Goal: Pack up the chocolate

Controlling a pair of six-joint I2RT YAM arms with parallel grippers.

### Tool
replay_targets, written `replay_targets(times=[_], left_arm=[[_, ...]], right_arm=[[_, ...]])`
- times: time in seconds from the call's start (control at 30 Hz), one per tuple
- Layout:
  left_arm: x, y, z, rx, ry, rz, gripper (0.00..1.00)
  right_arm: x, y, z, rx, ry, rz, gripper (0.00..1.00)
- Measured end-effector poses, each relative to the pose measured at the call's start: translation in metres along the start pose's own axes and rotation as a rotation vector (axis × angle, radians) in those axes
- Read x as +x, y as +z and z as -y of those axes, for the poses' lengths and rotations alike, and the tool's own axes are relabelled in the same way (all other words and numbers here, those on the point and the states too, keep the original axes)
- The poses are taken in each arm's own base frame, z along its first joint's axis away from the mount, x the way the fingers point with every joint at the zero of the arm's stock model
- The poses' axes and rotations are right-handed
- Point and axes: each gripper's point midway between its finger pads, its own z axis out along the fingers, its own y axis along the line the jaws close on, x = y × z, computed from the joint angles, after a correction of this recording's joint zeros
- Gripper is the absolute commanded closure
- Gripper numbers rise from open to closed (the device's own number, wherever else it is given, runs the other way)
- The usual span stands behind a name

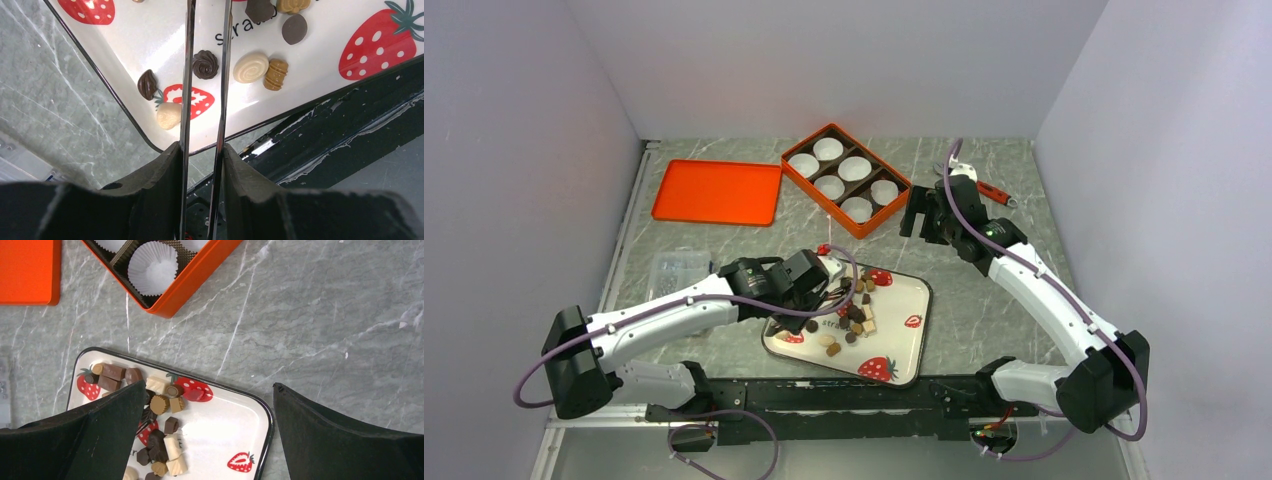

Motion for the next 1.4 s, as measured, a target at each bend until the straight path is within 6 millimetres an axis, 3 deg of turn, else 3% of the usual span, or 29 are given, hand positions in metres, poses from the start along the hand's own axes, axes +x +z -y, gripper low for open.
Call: replay_targets(times=[0.27, 0.57, 0.87, 1.07, 1.4], left_arm=[[-0.004, -0.005, 0.001, 0.001, 0.000, 0.002, 0.73], [-0.009, -0.037, -0.004, 0.008, -0.010, 0.054, 0.73], [-0.014, -0.053, -0.009, -0.013, -0.039, 0.094, 0.73], [-0.037, -0.065, -0.018, -0.039, -0.073, 0.155, 0.74], [-0.102, -0.054, -0.070, -0.148, -0.168, 0.223, 0.74]], right_arm=[[0.003, -0.001, 0.001, -0.001, 0.000, -0.005, 0.00], [0.002, -0.002, 0.000, -0.009, 0.001, -0.001, 0.00], [0.003, -0.003, -0.001, -0.018, 0.001, -0.007, 0.00], [0.003, -0.003, -0.002, -0.023, 0.002, -0.009, 0.00], [0.003, -0.005, -0.002, -0.023, 0.002, -0.008, 0.00]])
